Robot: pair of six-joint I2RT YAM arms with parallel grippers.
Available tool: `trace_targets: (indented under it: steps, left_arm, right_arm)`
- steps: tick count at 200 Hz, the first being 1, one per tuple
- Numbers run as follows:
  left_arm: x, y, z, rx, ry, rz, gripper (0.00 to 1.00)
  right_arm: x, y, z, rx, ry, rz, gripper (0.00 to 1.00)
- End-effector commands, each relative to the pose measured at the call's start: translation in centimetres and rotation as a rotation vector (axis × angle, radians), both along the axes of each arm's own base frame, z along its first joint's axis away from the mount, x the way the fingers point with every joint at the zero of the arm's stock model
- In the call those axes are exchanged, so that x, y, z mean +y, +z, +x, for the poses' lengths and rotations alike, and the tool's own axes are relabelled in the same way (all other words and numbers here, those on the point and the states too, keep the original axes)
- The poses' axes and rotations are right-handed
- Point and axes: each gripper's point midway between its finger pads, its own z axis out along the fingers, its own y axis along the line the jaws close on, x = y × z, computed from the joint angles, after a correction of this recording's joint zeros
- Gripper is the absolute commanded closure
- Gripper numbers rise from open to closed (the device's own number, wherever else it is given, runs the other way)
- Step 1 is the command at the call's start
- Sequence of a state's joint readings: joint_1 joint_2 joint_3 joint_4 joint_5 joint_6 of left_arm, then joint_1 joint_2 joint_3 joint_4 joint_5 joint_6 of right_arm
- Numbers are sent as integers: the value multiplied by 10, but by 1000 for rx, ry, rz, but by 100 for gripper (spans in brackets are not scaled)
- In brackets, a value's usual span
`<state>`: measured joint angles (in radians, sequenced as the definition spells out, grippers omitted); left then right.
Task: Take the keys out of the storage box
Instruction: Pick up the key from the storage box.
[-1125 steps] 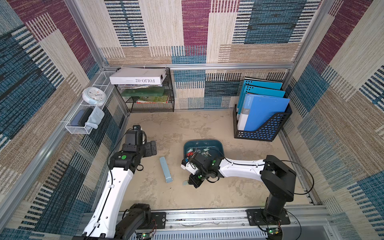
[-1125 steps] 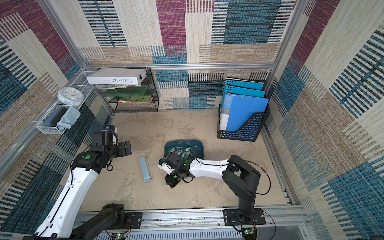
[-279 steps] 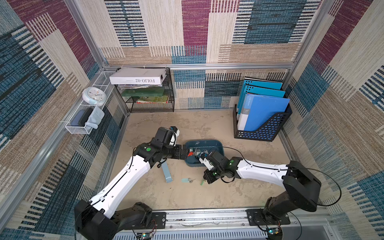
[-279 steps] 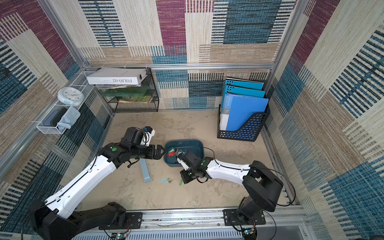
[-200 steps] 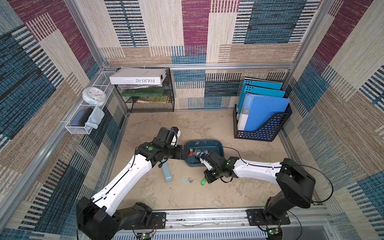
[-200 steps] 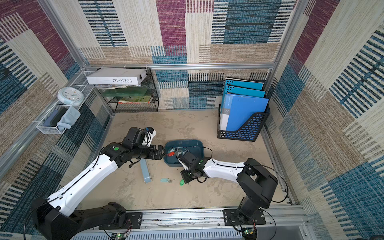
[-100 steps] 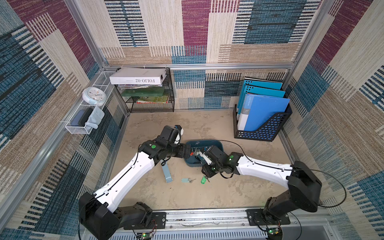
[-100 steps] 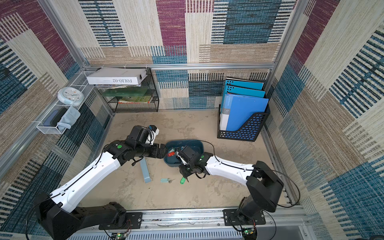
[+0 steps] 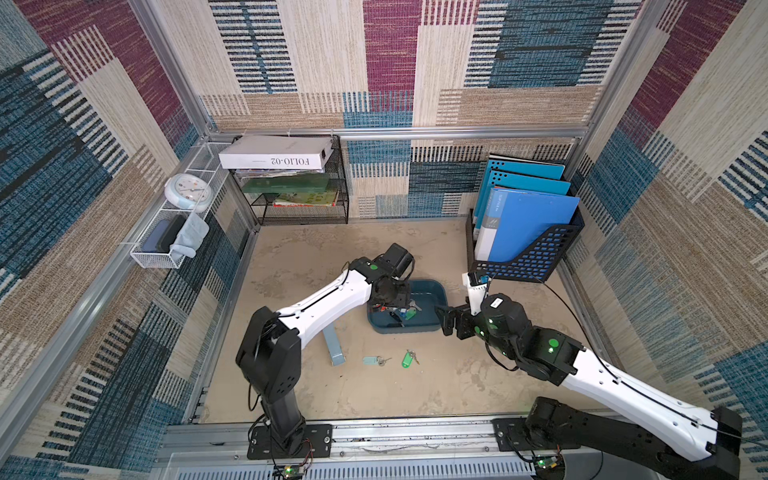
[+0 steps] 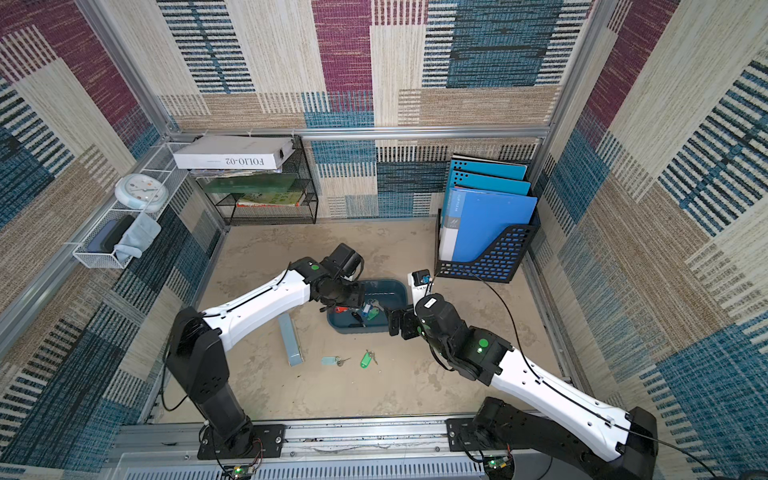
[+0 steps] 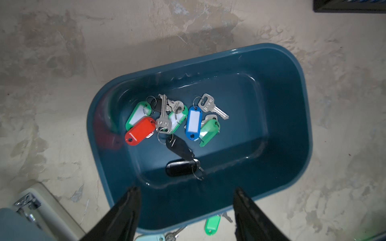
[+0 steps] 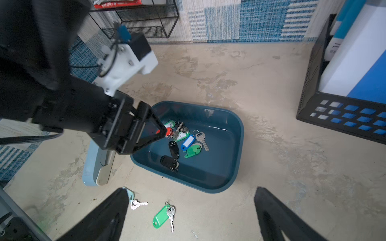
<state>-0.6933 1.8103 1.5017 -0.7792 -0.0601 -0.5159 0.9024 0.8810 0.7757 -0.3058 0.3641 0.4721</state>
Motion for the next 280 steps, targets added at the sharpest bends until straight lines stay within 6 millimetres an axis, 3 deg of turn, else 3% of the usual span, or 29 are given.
trace_targets:
  steps: [1, 42, 103, 158, 187, 222, 280]
  left_arm:
    - [-9, -20, 11, 25, 0, 20, 31]
    - [-14, -51, 26, 58, 19, 42, 46]
    - [-14, -88, 39, 94, 25, 69, 52]
    - [-10, -99, 44, 98, 24, 101, 80]
    - [-9, -95, 45, 98, 20, 117, 100]
    - [-10, -78, 45, 81, 7, 107, 100]
    - [-16, -28, 42, 4, -31, 54, 100]
  right_arm:
    - [-3, 15, 5, -61, -36, 71, 1]
    - [-9, 9, 2, -47, -47, 57, 1]
    - [-9, 9, 1, -48, -43, 59, 1]
    - [-7, 8, 0, -38, -36, 66, 1]
    - [-9, 9, 0, -42, -40, 66, 1]
    - [-10, 9, 0, -45, -43, 63, 1]
    - [-12, 13, 0, -60, -45, 71, 1]
